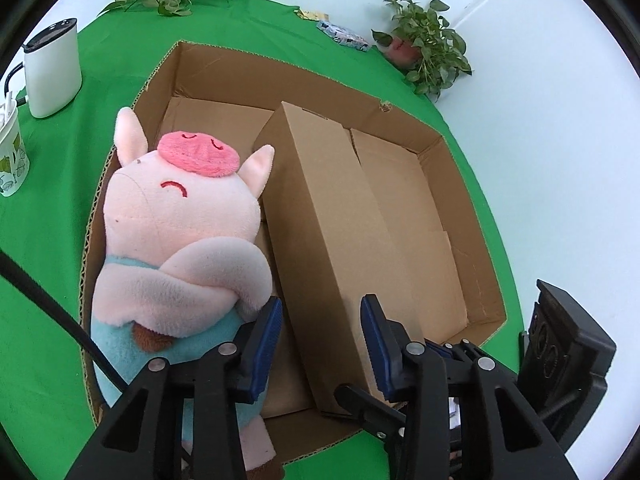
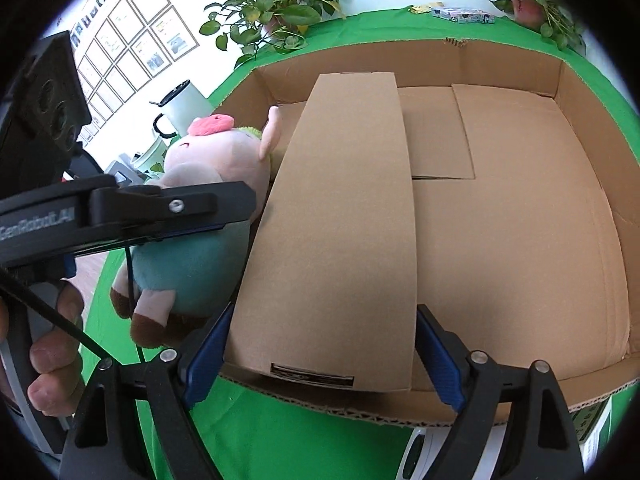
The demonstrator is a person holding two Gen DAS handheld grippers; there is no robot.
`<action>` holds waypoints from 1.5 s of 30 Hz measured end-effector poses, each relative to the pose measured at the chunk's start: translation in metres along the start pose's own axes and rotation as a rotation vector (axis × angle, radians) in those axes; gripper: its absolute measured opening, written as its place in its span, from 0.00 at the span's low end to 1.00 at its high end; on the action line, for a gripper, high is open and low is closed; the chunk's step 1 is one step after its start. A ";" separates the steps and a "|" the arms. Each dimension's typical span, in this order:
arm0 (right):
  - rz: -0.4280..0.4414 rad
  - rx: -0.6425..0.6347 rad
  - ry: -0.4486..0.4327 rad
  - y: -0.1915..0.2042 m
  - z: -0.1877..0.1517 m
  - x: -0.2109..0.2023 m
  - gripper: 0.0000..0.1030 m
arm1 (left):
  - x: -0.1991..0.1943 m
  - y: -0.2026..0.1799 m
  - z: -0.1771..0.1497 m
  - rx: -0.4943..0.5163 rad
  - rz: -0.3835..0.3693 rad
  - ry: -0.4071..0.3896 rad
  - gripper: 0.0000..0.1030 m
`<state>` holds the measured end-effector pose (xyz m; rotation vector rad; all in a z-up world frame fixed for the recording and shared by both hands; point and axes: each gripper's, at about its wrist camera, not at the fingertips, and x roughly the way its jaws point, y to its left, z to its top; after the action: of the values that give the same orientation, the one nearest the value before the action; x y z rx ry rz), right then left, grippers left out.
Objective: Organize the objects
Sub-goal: 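Lower the long brown box into the cardboard box beside the pig and release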
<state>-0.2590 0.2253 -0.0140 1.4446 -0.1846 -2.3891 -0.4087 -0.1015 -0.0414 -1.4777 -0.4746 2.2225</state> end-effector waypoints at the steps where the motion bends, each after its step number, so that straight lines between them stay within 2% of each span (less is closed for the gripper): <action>1: -0.013 -0.006 0.005 0.001 0.003 0.002 0.85 | -0.004 0.003 -0.001 -0.003 -0.004 -0.006 0.39; 2: -0.035 -0.022 0.022 0.004 0.018 0.005 0.85 | -0.010 0.003 -0.001 -0.004 -0.005 -0.017 0.39; 5: -0.067 -0.085 0.057 0.016 0.025 0.020 0.85 | -0.026 0.002 -0.004 0.006 0.026 -0.064 0.40; 6: -0.068 -0.104 0.051 0.021 0.023 0.021 0.85 | -0.033 0.004 -0.004 0.005 0.036 -0.084 0.41; 9: -0.077 -0.145 -0.001 0.030 0.022 0.014 0.85 | -0.046 0.013 -0.009 0.005 0.007 -0.095 0.41; 13: -0.021 -0.145 -0.043 0.031 0.022 -0.002 0.85 | -0.045 0.016 -0.015 0.039 0.010 -0.084 0.41; 14: -0.021 -0.145 -0.042 0.032 0.023 -0.001 0.86 | -0.041 0.019 -0.015 0.019 0.002 -0.075 0.38; 15: -0.024 -0.147 -0.040 0.033 0.025 0.001 0.86 | -0.034 0.023 -0.014 -0.007 -0.002 -0.069 0.26; 18: 0.005 -0.136 -0.074 0.031 0.028 -0.002 0.85 | -0.034 0.048 -0.019 -0.102 -0.045 -0.075 0.03; 20: 0.032 -0.138 -0.112 0.031 0.031 -0.011 0.85 | -0.040 0.062 -0.025 -0.136 -0.094 -0.085 0.02; 22: 0.025 -0.131 -0.117 0.025 0.031 -0.012 0.83 | -0.042 0.064 -0.028 -0.137 -0.101 -0.087 0.02; 23: 0.031 -0.111 -0.102 0.020 0.035 -0.007 0.79 | -0.044 0.061 -0.029 -0.127 -0.090 -0.086 0.02; 24: 0.042 -0.082 -0.081 0.015 0.038 -0.002 0.69 | -0.046 0.057 -0.030 -0.113 -0.071 -0.086 0.02; 25: 0.056 -0.050 -0.054 0.009 0.041 0.004 0.64 | -0.048 0.055 -0.030 -0.100 -0.054 -0.087 0.02; 27: 0.068 -0.029 -0.028 0.006 0.040 0.012 0.55 | -0.058 0.049 -0.034 -0.068 -0.017 -0.096 0.02; 30: 0.090 -0.070 -0.028 0.016 0.037 0.015 0.55 | -0.065 0.045 -0.039 -0.031 0.026 -0.106 0.02; 32: 0.066 -0.094 -0.034 0.023 0.036 0.016 0.55 | -0.066 0.053 -0.045 -0.052 0.009 -0.097 0.02; 36: 0.082 -0.077 -0.021 0.018 0.037 0.017 0.55 | -0.062 0.061 -0.046 -0.105 -0.041 -0.084 0.02; 38: 0.044 -0.100 -0.036 0.021 0.036 0.012 0.55 | -0.058 0.057 -0.043 -0.101 -0.027 -0.083 0.02; 40: 0.001 -0.145 -0.091 0.028 0.031 -0.002 0.55 | -0.063 0.049 -0.045 -0.082 0.013 -0.093 0.02; 41: -0.007 -0.170 -0.132 0.032 0.028 -0.012 0.55 | -0.069 0.042 -0.048 -0.065 0.043 -0.106 0.04; 43: -0.031 -0.215 -0.206 0.040 0.020 -0.033 0.56 | -0.085 0.024 -0.059 -0.010 0.127 -0.146 0.21; 44: -0.054 -0.240 -0.249 0.045 0.015 -0.045 0.62 | -0.094 0.012 -0.067 0.030 0.174 -0.179 0.43; 45: -0.081 -0.263 -0.292 0.048 0.010 -0.055 0.72 | -0.103 0.000 -0.077 0.066 0.214 -0.220 0.68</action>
<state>-0.2334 0.1990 0.0503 1.0025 0.1177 -2.5667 -0.3024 -0.1518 0.0105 -1.3103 -0.3177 2.5583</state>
